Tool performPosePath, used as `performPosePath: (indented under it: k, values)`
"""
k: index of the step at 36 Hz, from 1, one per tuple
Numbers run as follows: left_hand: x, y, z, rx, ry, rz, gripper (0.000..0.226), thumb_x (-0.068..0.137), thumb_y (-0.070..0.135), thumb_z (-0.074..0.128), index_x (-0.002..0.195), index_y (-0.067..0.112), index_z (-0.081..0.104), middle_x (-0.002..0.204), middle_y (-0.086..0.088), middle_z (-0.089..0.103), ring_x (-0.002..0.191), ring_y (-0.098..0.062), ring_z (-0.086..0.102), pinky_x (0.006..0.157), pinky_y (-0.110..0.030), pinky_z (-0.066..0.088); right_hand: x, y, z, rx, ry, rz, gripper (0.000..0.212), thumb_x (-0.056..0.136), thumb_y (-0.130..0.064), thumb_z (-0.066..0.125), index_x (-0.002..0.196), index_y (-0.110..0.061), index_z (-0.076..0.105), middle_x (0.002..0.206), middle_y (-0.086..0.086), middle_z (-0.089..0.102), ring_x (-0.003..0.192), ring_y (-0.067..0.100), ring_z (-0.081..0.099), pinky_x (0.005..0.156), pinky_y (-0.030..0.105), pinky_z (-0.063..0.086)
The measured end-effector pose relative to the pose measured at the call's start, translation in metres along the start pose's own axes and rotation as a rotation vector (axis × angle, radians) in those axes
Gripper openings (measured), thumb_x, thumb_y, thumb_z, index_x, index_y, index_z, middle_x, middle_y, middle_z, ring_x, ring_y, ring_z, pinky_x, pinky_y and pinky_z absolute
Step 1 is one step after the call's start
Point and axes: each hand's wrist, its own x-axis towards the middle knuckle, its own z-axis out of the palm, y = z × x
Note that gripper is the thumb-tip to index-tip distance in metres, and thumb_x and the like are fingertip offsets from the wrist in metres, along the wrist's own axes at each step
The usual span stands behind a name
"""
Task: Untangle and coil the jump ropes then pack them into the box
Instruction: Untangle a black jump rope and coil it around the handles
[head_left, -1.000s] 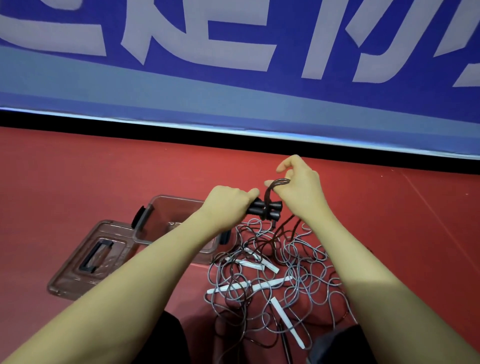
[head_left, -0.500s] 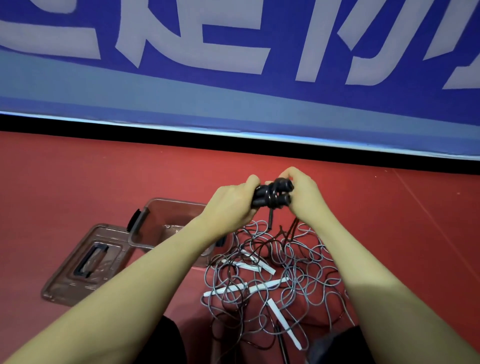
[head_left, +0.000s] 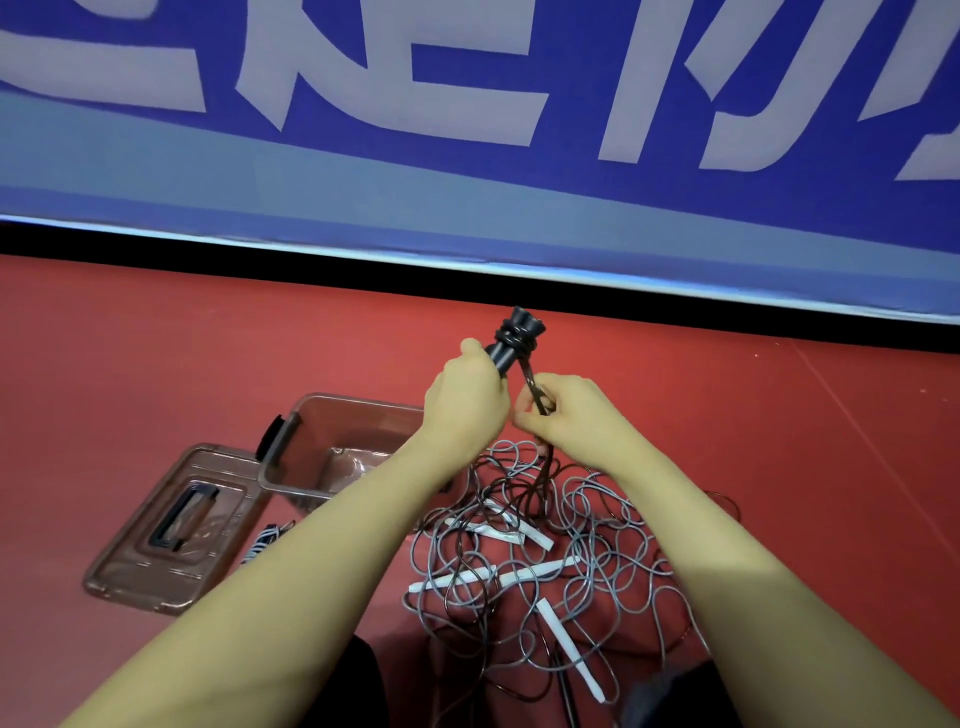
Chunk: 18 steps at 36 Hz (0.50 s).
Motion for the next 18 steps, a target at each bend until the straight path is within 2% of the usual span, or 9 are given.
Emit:
performPosePath:
  k: [5,7,9,11,13,15,16,18]
  values:
    - [0.005,-0.010,-0.001,0.161,-0.023,-0.064,0.019,0.095,0.012,0.045,0.111,0.002,0.041,0.106,-0.019,0.060,0.093,-0.038,0.059,0.066,-0.036,0.037,-0.003,-0.007,0.000,-0.038,-0.018,-0.052,0.012,0.086,-0.008,0.057,0.075,-0.004,0.058,0.060,0.010,0.056,0.055,0.015,0.063,0.059,0.031,0.047]
    - [0.004,-0.013,-0.002,0.247,-0.040,-0.055,0.018,0.094,0.009,0.045,0.110,0.002,0.041,0.106,-0.018,0.061,0.092,-0.037,0.060,0.066,-0.035,0.037,-0.003,-0.008,-0.001,-0.174,-0.015,-0.100,0.016,0.089,-0.012,0.054,0.075,-0.003,0.056,0.062,0.014,0.056,0.057,0.025,0.057,0.055,0.034,0.042]
    - [0.004,-0.015,-0.002,0.344,-0.063,-0.030,0.019,0.093,0.006,0.045,0.111,0.003,0.042,0.107,-0.017,0.061,0.093,-0.037,0.060,0.065,-0.036,0.036,-0.005,-0.009,-0.004,-0.408,-0.001,-0.178,0.015,0.090,-0.013,0.052,0.077,-0.006,0.056,0.064,0.010,0.054,0.059,0.028,0.049,0.054,0.033,0.035]
    - [0.004,-0.016,-0.003,0.435,-0.097,0.009,0.020,0.092,0.005,0.044,0.112,0.004,0.042,0.108,-0.016,0.061,0.095,-0.036,0.061,0.066,-0.036,0.035,-0.005,-0.009,-0.006,-0.625,0.124,-0.318,0.013,0.087,-0.010,0.051,0.085,-0.009,0.064,0.073,0.007,0.061,0.064,0.029,0.056,0.053,0.031,0.038]
    - [0.004,-0.018,-0.004,0.499,-0.128,0.060,0.019,0.093,0.006,0.041,0.112,0.005,0.042,0.109,-0.015,0.061,0.095,-0.036,0.061,0.066,-0.035,0.035,-0.005,-0.008,-0.006,-0.730,0.299,-0.462,0.018,0.080,-0.010,0.050,0.082,-0.012,0.068,0.071,0.003,0.060,0.053,0.027,0.059,0.041,0.026,0.037]
    - [0.004,-0.020,-0.005,0.549,-0.138,0.116,0.019,0.094,0.006,0.039,0.112,0.005,0.043,0.108,-0.014,0.061,0.093,-0.036,0.061,0.065,-0.034,0.035,-0.006,-0.008,-0.003,-0.710,0.423,-0.526,0.018,0.076,-0.012,0.051,0.078,-0.013,0.068,0.068,0.002,0.057,0.045,0.025,0.056,0.036,0.022,0.033]
    - [0.004,-0.020,-0.006,0.576,-0.141,0.141,0.019,0.094,0.007,0.039,0.113,0.005,0.043,0.108,-0.014,0.061,0.093,-0.036,0.061,0.065,-0.034,0.035,-0.006,-0.009,0.000,-0.654,0.440,-0.497,0.016,0.075,-0.010,0.054,0.082,-0.013,0.068,0.070,0.003,0.056,0.047,0.027,0.057,0.037,0.024,0.037]
    - [0.003,-0.021,-0.006,0.624,-0.153,0.184,0.022,0.094,0.006,0.039,0.115,0.005,0.043,0.108,-0.014,0.062,0.092,-0.036,0.062,0.064,-0.035,0.036,-0.005,-0.013,0.005,-0.435,0.475,-0.351,0.019,0.077,-0.003,0.059,0.092,-0.013,0.066,0.078,0.004,0.058,0.061,0.029,0.059,0.048,0.035,0.049]
